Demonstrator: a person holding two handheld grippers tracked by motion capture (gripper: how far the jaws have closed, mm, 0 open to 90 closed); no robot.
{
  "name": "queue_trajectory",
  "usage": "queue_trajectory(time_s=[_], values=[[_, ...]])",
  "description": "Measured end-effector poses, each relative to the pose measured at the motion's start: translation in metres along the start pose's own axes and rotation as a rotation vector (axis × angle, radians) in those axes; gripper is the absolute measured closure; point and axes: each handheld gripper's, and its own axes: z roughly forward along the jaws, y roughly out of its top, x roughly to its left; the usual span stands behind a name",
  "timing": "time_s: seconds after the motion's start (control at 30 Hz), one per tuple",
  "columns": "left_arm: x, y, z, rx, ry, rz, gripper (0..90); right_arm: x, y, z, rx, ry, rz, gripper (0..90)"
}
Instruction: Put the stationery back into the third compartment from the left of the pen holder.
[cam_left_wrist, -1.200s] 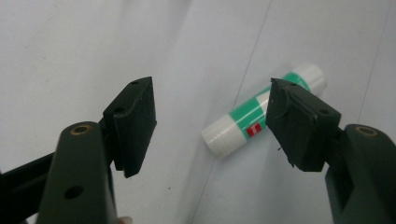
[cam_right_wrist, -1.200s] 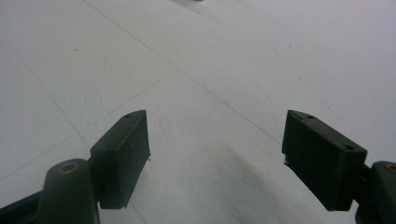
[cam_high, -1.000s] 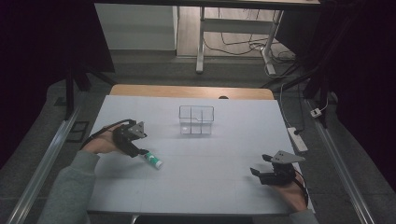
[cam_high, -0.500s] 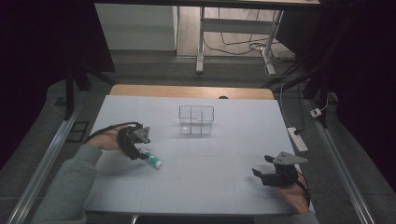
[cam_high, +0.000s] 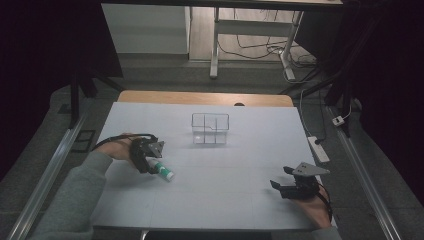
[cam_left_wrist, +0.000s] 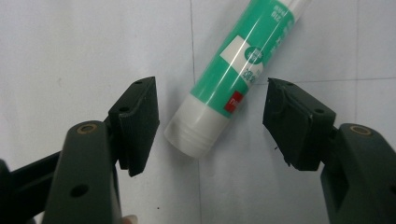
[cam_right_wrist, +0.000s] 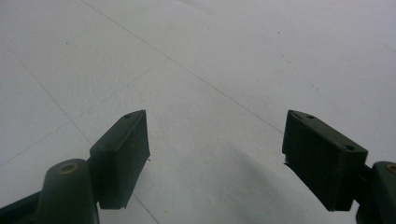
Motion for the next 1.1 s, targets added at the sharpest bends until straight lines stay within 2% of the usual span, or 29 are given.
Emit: queue_trajectory(time_s=[0.07, 0.23, 0.27, 0.4, 0.47, 0.53, 0.6, 0.73, 0.97, 1.03, 1.1], values=[[0.000, 0.001, 0.002, 0.008, 0.005, 0.011, 38.2, 0.000, 0.000, 0.000, 0.002, 0.001, -0.002, 22.3], [0.001, 0.000, 0.009, 0.031, 0.011, 0.056, 51.3, 0.000, -0.001, 0.001, 0.011, 0.000, -0.002, 22.3], [0.002, 0.000, 0.010, 0.025, -0.006, 0.060, 54.5, 0.000, -0.001, 0.001, 0.012, 0.000, -0.002, 22.3], [0.001, -0.002, 0.009, 0.015, -0.026, 0.086, 63.6, -0.001, -0.001, 0.002, 0.015, -0.002, -0.001, 22.3], [0.001, -0.002, 0.009, 0.014, -0.021, 0.100, 64.3, 0.000, -0.001, 0.002, 0.019, -0.004, -0.001, 22.3], [0.000, -0.002, 0.009, 0.011, -0.019, 0.096, 64.5, 0.000, -0.001, 0.002, 0.022, -0.007, -0.004, 22.3], [-0.001, -0.003, 0.008, -0.005, -0.014, 0.081, 64.6, 0.000, -0.001, 0.001, 0.015, -0.006, -0.001, 22.3], [-0.005, -0.006, 0.001, -0.072, 0.003, 0.031, 64.6, 0.000, 0.000, 0.000, 0.005, -0.008, 0.009, 22.4], [-0.018, -0.004, -0.012, -0.187, 0.100, -0.098, 64.6, 0.000, 0.000, 0.001, -0.004, -0.005, 0.006, 22.5], [-0.021, -0.003, -0.015, -0.197, 0.116, -0.125, 64.6, 0.001, 0.001, 0.002, 0.002, -0.013, 0.002, 22.5], [-0.024, -0.003, -0.017, -0.220, 0.130, -0.150, 64.6, 0.001, 0.001, 0.003, -0.003, -0.002, 0.004, 22.5]])
